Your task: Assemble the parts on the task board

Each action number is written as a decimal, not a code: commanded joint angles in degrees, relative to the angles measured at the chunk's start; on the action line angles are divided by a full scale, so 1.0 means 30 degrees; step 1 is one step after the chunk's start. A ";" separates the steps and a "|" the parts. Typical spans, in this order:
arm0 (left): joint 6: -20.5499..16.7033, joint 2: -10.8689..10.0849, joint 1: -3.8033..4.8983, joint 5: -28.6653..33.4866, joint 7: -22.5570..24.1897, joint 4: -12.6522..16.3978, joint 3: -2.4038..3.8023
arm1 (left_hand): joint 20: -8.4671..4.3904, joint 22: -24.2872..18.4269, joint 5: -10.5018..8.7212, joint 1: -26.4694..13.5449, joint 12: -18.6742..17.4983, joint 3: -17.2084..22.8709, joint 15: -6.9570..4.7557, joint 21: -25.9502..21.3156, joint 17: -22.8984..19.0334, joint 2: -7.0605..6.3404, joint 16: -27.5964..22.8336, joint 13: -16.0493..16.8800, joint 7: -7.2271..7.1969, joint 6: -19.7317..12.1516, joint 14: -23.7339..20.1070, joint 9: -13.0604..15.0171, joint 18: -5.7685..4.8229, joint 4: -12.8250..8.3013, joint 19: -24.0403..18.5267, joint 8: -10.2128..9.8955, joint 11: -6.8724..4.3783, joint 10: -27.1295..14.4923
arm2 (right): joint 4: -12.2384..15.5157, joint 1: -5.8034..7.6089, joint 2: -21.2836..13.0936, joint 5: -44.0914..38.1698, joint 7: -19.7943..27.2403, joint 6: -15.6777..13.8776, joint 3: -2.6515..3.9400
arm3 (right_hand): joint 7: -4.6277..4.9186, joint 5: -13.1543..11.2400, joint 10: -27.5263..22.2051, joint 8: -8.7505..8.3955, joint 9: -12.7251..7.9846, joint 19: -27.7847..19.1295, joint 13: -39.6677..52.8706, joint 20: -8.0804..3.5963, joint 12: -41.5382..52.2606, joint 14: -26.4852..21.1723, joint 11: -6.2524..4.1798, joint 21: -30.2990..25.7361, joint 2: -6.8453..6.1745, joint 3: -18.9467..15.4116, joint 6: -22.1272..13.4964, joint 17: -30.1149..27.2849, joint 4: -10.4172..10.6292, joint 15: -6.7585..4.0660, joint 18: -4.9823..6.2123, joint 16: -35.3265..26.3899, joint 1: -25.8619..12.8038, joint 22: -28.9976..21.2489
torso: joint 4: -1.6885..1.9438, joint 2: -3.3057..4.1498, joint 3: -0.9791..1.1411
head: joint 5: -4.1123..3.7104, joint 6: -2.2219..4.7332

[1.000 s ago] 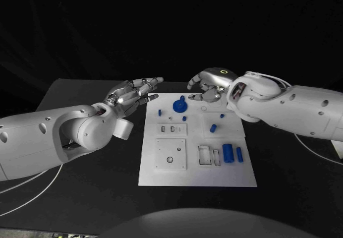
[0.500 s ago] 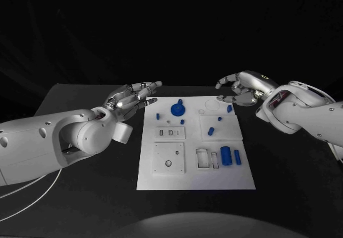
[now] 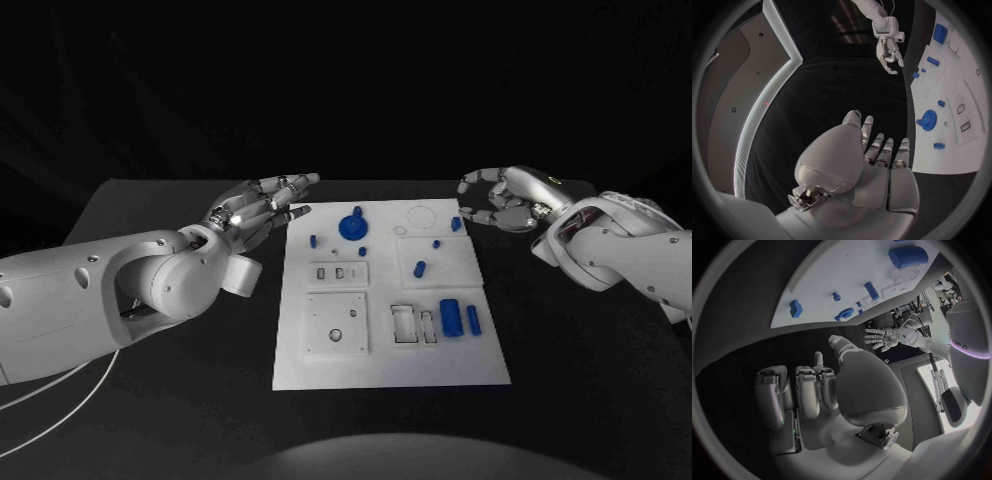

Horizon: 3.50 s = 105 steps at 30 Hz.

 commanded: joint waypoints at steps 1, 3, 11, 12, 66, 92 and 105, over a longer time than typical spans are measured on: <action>0.0387 -0.0019 -0.0030 -0.0030 0.0325 0.0029 0.0015 | -0.0019 0.0013 0.0079 0.0005 0.0140 0.0098 0.0019 0.0086 -0.0008 -0.0071 -0.0013 0.0032 0.0102 -0.0013 -0.0115 0.0018 0.0074 0.0017 0.0062 0.0093 0.0070 0.0103 | -0.0482 -0.0278 0.0290 0.0684 0.0520 0.0262 0.0001 | 0.0078 0.0128 0.1986 -0.0201 0.0304 0.2019 0.5025 0.0087 0.0073 0.2026 0.0138 0.0066 -0.0198 0.0022 -0.0450 0.5026 0.0185 0.0080 -0.0272 0.0066 0.0057 0.5025 | -0.0018 -0.0003 0.0003 | 0.0049 0.0062; 0.0383 -0.0053 -0.0041 -0.0041 0.0358 0.0036 0.0014 | -0.0019 0.0013 0.0079 0.0005 0.0140 0.0098 0.0019 0.0086 -0.0008 -0.0071 -0.0013 0.0032 0.0102 -0.0013 -0.0115 0.0018 0.0074 0.0017 0.0062 0.0093 0.0070 0.0103 | -0.0785 -0.0452 0.0463 0.0778 0.0415 0.0491 0.0002 | 0.0118 0.0569 0.1986 -0.0315 0.0549 0.2019 0.5025 0.0135 0.0073 0.2026 0.0186 0.0066 -0.0255 0.0111 -0.0793 0.5026 0.0252 0.0118 -0.0272 0.0066 0.0159 0.5025 | -0.0016 -0.0002 -0.0003 | 0.0046 0.0083; 0.0357 -0.0128 -0.0055 -0.0063 0.0344 0.0051 0.0014 | -0.0021 0.0015 0.0088 0.0019 0.0178 0.0115 0.0013 0.0089 -0.0009 -0.0067 -0.0009 0.0040 0.0110 -0.0001 -0.0123 0.0019 0.0069 0.0009 0.0067 0.0099 0.0079 0.0142 | -0.1695 -0.0994 0.0928 0.0862 -0.0141 0.1298 0.0003 | 0.0270 0.1674 0.1986 -0.0585 0.1234 0.2019 0.5025 0.0256 0.0073 0.2026 0.0318 0.0066 -0.0404 0.0468 -0.1594 0.5026 0.0252 0.0244 -0.0272 0.0066 0.0548 0.5025 | -0.0021 -0.0002 -0.0011 | 0.0041 0.0049; 0.0360 -0.0129 -0.0056 -0.0064 0.0342 0.0053 0.0014 | -0.0021 0.0015 0.0088 0.0019 0.0178 0.0115 0.0013 0.0089 -0.0009 -0.0067 -0.0009 0.0040 0.0110 -0.0001 -0.0123 0.0019 0.0069 0.0009 0.0067 0.0099 0.0079 0.0142 | -0.1736 -0.1018 0.0944 0.0865 -0.0151 0.1317 0.0003 | 0.0276 0.1716 0.1986 -0.0586 0.1264 0.2019 0.5025 0.0261 0.0073 0.2026 0.0323 0.0066 -0.0402 0.0489 -0.1606 0.5026 0.0247 0.0250 -0.0272 0.0066 0.0567 0.5025 | -0.0018 -0.0003 -0.0012 | 0.0050 0.0044; 0.0688 -0.0014 -0.0057 -0.0067 -0.0017 0.0025 0.0018 | -0.0016 0.0020 0.0095 0.0034 0.0251 0.0150 0.0034 0.0103 0.0000 -0.0072 0.0046 0.0051 0.0145 0.0006 -0.0117 0.0021 0.0058 0.0011 0.0087 0.0111 0.0116 0.0208 | -0.3457 -0.1434 0.2176 0.0950 -0.0919 0.2128 0.0011 | 0.0319 0.0724 0.1986 -0.1836 -0.0209 0.2019 0.5025 0.0390 0.0073 0.2026 0.0397 0.0066 -0.0182 0.1513 0.0487 0.5026 0.0575 0.0342 -0.0272 0.0066 0.0545 0.5025 | -0.0019 -0.0018 0.0016 | 0.0040 -0.0246; 0.0783 -0.0003 -0.0059 -0.0069 -0.0182 0.0026 0.0016 | -0.0013 0.0019 0.0105 0.0048 0.0267 0.0167 0.0048 0.0102 0.0001 -0.0071 0.0057 0.0052 0.0155 -0.0016 -0.0116 0.0018 0.0054 0.0004 0.0087 0.0108 0.0132 0.0218 | -0.3989 -0.1682 0.2675 0.1134 -0.0746 0.1590 0.0011 | 0.0084 0.1246 0.1986 -0.0950 -0.0913 0.1969 0.5025 0.0230 0.0073 0.2026 0.0177 0.0017 0.0239 0.1827 0.3709 0.5026 -0.0435 0.0173 -0.0255 0.0066 0.1294 0.5003 | -0.0016 -0.0004 0.0033 | 0.0161 -0.0395; 0.0736 -0.0080 -0.0079 -0.0069 -0.0148 0.0018 0.0015 | -0.0010 0.0020 0.0118 0.0064 0.0284 0.0194 0.0068 0.0107 0.0004 -0.0066 0.0076 0.0052 0.0174 -0.0010 -0.0113 0.0019 0.0048 -0.0002 0.0094 0.0113 0.0153 0.0225 | -0.3969 -0.1851 0.2786 0.2996 0.1019 -0.1187 0.0026 | -0.0029 0.1558 0.1986 0.0131 -0.0116 0.1925 0.5025 0.0123 0.0073 0.2026 0.0063 -0.0026 0.0435 0.1634 0.3933 0.5026 -0.0666 0.0053 -0.0240 0.0066 0.1315 0.4983 | -0.0041 -0.0036 -0.0007 | 0.0201 -0.0488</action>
